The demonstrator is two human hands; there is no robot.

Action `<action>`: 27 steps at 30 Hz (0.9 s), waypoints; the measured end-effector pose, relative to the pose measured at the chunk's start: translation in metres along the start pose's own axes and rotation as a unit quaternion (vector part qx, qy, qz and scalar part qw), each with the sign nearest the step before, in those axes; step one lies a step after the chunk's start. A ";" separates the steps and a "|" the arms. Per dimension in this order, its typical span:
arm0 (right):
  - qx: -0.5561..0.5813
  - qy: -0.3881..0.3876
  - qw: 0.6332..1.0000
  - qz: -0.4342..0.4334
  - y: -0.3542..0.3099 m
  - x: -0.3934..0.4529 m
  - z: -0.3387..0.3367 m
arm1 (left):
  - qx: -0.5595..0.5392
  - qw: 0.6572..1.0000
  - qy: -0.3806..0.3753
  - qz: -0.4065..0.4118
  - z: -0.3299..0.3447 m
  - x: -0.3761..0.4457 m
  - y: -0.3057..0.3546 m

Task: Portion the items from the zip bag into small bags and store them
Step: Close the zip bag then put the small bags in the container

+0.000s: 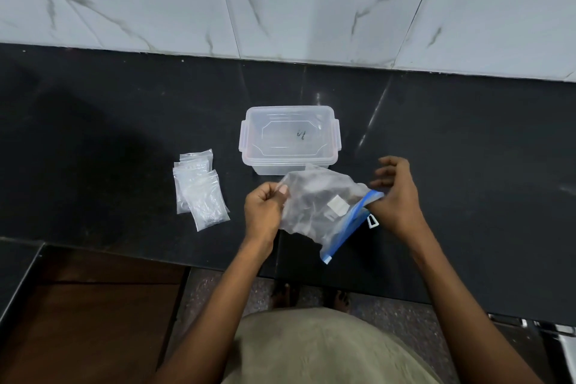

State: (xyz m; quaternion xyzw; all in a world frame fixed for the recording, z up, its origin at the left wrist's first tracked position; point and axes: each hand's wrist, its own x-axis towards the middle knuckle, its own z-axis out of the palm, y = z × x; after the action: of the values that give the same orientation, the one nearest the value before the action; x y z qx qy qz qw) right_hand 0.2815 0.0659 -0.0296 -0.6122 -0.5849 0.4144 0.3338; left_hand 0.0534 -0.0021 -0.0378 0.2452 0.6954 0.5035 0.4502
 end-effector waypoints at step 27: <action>0.350 -0.058 0.904 0.238 0.001 -0.035 0.030 | -0.150 0.946 0.244 -0.152 -0.007 -0.009 -0.046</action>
State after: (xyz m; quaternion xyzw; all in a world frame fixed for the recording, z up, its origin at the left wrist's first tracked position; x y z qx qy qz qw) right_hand 0.2562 0.0286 -0.0395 -0.5515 -0.2574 0.6946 0.3836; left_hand 0.0572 -0.0296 -0.0761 -0.0646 0.7298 0.5717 0.3693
